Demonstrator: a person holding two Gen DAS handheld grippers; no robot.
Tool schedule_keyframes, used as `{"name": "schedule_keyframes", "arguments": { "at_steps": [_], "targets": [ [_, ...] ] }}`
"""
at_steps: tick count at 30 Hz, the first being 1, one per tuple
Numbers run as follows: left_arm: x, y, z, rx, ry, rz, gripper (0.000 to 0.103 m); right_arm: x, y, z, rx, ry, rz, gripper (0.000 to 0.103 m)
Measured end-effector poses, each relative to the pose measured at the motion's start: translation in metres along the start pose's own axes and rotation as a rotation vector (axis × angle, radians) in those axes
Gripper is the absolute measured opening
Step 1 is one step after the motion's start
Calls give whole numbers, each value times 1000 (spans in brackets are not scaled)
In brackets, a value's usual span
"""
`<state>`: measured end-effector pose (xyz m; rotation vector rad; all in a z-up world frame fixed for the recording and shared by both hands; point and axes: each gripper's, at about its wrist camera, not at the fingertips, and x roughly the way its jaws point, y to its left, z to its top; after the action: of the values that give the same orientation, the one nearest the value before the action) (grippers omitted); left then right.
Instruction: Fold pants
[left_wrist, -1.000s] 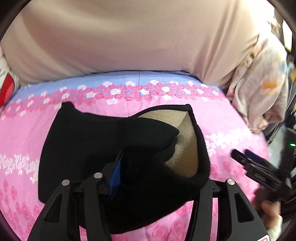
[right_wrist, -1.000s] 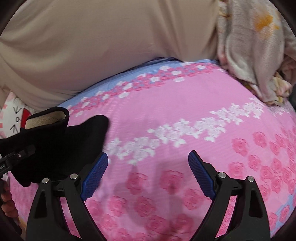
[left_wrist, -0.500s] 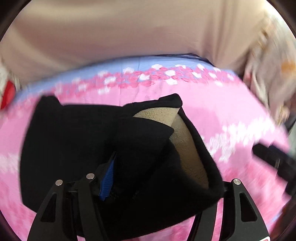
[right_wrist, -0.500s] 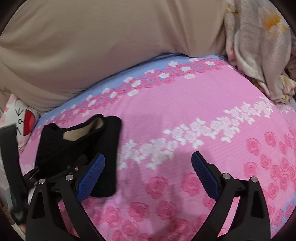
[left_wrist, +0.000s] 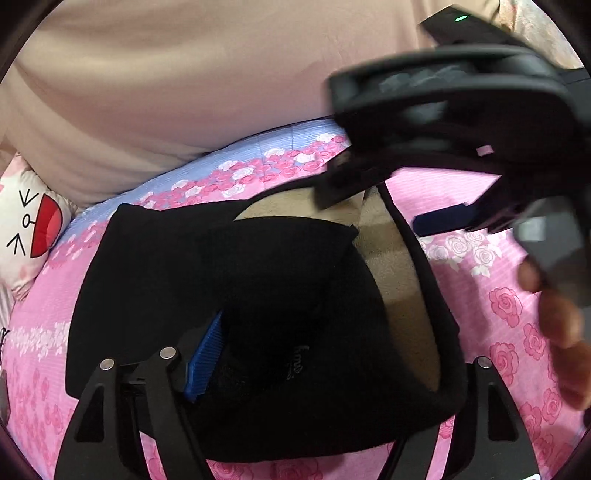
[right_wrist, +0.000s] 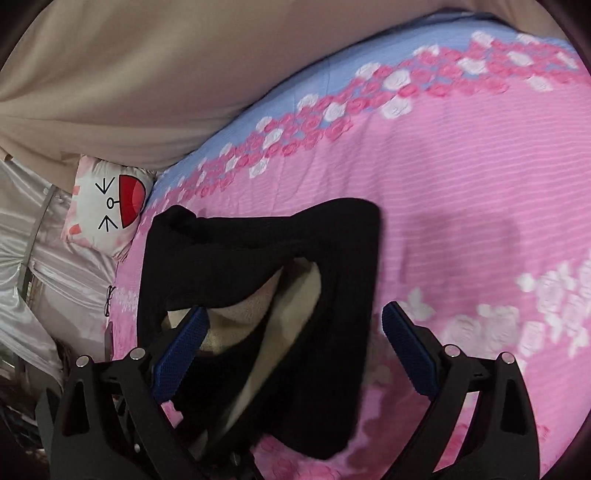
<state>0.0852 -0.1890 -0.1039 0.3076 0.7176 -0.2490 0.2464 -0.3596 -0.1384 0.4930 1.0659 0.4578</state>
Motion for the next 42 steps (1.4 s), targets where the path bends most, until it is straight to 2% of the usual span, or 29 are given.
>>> {"name": "schedule_keyframes", "arguments": {
  "at_steps": [1,3,5,7,8,10,12,14,16,19,21,25,27,28,30,33,34,35,37,38,39,40,42],
  "targets": [
    [-1,-1,0,0,-3,4,70,4,3,1,-19,1,-18,79],
    [-7,-2,-1,9,-8,1,70,2,15,5,-76,-11,-61,54],
    [-24,-3,-4,27,-34,-73,76,-9,23,9,-114,-42,-79,41],
    [-47,-6,-10,53,-81,-122,84,-17,27,12,-149,-71,-92,36],
    [-56,-8,-12,64,-105,-146,88,-18,29,13,-176,-76,-114,36],
    [-76,-11,-19,83,-159,-197,88,-10,22,15,-184,-49,-151,41],
    [-85,-12,-22,106,-188,-195,88,-16,8,10,-128,-67,-178,75],
    [-86,-7,-21,115,-192,-177,88,-36,2,0,-96,-123,-155,75],
    [-81,11,-18,74,-167,-183,88,-55,-1,-10,-58,-157,-118,75],
    [-72,37,-17,-11,-112,-195,88,-60,-2,-13,-34,-141,-55,75],
    [-64,55,-16,-55,-85,-168,88,-51,-1,-11,-35,-121,-70,79],
    [-57,93,-17,-133,-71,-74,88,-17,15,-9,-87,-68,-68,77],
    [-57,116,-21,-164,-80,-16,88,1,26,-10,-146,-64,-145,52],
    [-56,127,-21,-181,-82,17,88,4,32,-11,-179,-74,-181,46],
    [-51,150,-23,-228,-84,84,88,-4,52,-10,-238,-110,-255,24],
    [-41,182,-19,-297,-72,158,88,-34,73,3,-280,-194,-233,19],
    [-36,191,-16,-315,-70,175,88,-43,83,6,-315,-239,-274,17],
    [-32,198,-15,-327,-67,188,88,-45,86,10,-329,-265,-301,9],
    [-20,205,-13,-341,-60,205,87,-41,86,14,-354,-297,-388,9],
    [-15,206,-13,-338,-51,209,87,-29,78,16,-349,-273,-454,10],
    [-9,205,-12,-324,-38,208,87,-18,70,16,-327,-232,-474,11],
    [-6,203,-12,-312,-24,215,87,-13,58,15,-279,-202,-450,11],
    [-2,202,-14,-300,-12,210,87,-10,39,13,-176,-154,-301,16]
  ]
}}
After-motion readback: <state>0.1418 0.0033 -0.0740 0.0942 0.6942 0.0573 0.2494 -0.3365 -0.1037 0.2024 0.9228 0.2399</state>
